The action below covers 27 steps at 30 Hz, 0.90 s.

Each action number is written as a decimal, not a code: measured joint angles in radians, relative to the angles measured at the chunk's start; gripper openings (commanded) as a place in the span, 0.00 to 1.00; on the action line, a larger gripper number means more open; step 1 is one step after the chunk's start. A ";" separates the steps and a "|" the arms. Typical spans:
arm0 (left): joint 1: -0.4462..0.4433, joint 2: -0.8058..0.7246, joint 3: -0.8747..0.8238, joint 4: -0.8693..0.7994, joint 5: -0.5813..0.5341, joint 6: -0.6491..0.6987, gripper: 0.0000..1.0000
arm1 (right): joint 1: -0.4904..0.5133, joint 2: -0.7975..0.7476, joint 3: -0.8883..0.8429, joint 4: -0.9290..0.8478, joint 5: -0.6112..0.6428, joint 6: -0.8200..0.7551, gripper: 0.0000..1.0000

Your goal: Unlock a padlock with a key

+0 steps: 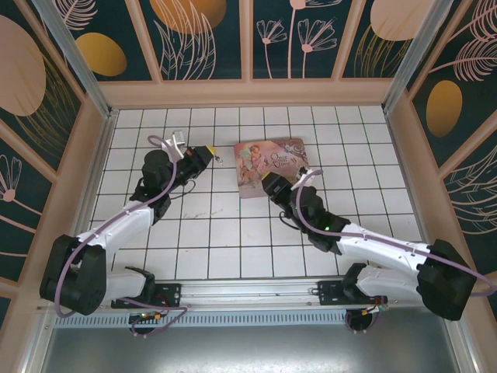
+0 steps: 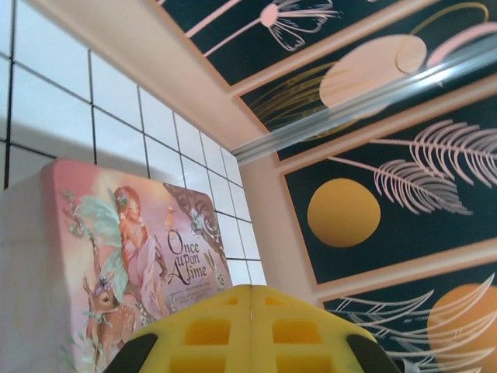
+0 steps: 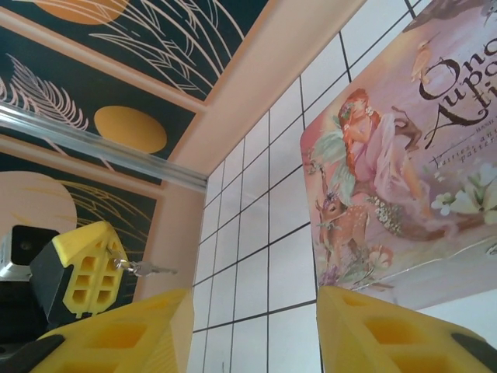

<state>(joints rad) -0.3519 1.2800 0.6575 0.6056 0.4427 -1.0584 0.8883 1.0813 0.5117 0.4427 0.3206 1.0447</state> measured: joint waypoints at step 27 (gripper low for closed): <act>-0.146 0.074 -0.082 0.412 -0.091 -0.061 0.00 | -0.106 0.338 0.010 0.759 -0.421 -0.088 0.50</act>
<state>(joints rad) -0.4980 1.3537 0.5755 1.0176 0.3519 -1.1198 0.7822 1.4189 0.5213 1.2015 -0.1005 0.9569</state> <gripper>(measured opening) 0.061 0.499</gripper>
